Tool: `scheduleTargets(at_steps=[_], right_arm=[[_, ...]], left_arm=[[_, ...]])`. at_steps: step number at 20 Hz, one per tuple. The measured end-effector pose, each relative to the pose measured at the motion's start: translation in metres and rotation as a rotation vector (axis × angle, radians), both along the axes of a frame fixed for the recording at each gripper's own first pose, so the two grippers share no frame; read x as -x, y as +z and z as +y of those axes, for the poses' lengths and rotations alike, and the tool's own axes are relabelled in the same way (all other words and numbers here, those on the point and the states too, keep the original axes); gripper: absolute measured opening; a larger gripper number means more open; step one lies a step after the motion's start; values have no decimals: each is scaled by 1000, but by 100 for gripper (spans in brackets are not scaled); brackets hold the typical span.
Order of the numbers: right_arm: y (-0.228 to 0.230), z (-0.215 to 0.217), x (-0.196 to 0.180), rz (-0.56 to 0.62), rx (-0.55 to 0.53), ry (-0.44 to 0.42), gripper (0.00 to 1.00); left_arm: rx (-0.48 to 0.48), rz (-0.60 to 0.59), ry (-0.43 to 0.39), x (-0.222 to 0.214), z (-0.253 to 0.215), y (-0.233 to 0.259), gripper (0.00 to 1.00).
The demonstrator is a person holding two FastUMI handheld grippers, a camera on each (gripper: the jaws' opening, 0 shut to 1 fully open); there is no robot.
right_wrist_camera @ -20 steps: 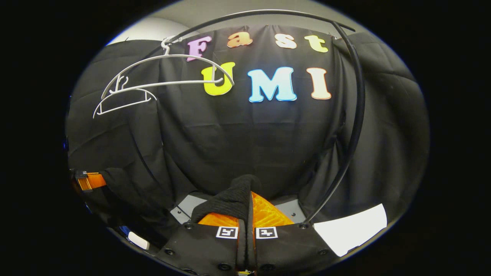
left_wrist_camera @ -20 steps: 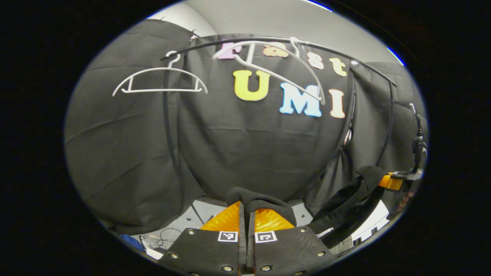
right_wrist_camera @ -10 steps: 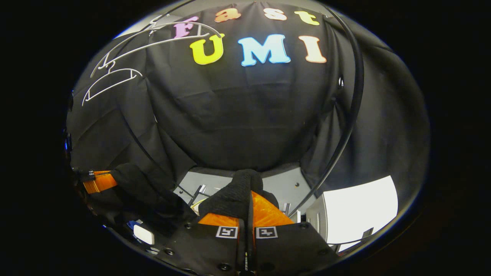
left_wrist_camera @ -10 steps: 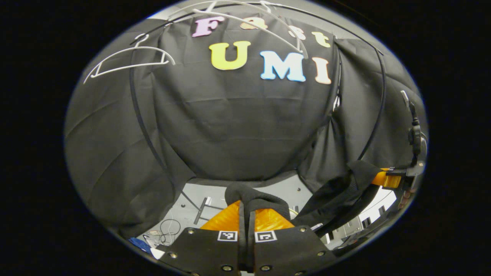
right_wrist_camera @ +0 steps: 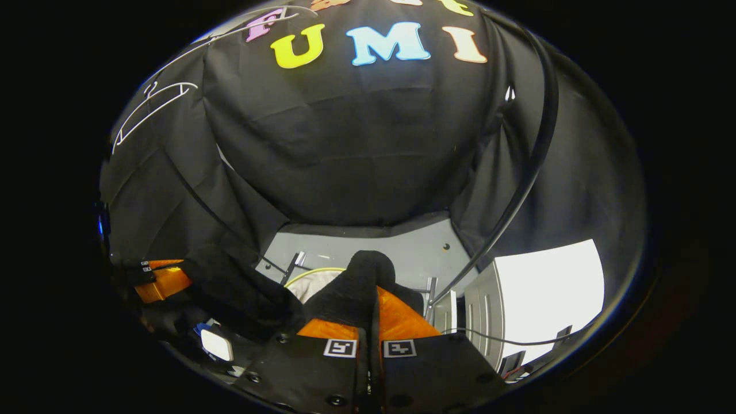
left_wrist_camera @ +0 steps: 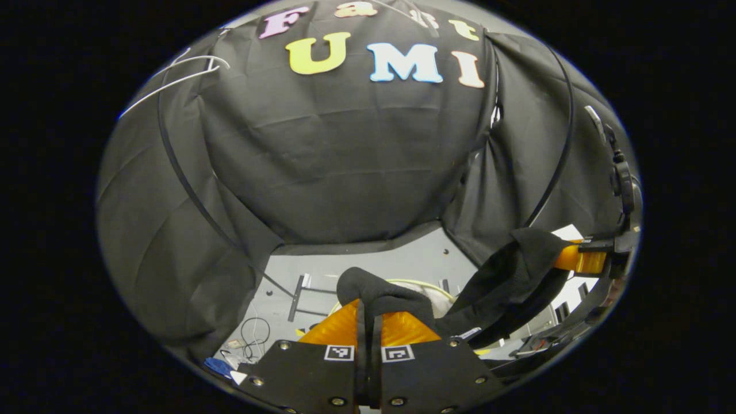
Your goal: Grasp the clothes on the hanger with both hands and then place them into the laundry hamper below.
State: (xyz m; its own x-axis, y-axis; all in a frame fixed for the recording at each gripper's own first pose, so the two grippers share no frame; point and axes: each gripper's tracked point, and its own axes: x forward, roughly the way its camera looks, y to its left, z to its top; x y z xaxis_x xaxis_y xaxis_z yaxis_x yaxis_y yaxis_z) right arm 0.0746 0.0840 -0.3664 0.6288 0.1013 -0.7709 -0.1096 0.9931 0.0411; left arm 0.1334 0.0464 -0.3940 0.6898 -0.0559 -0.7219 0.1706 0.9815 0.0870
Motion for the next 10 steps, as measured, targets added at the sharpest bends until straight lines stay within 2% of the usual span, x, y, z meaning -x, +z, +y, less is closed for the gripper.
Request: scheduleTargets(at_steps=[5, 7, 8, 10], right_arm=[[-23, -2, 11, 87, 0, 4, 4], [-25, -3, 9, 98, 8, 6, 1], [-27, -2, 7, 102, 9, 8, 7], [-27, 0, 5, 107, 9, 12, 7]], left_arm=[[10, 32, 30, 1, 2, -19, 2], [2, 39, 49, -1, 8, -18, 2], [2, 43, 57, 2, 8, -21, 4], [10, 52, 73, 4, 7, -21, 3]])
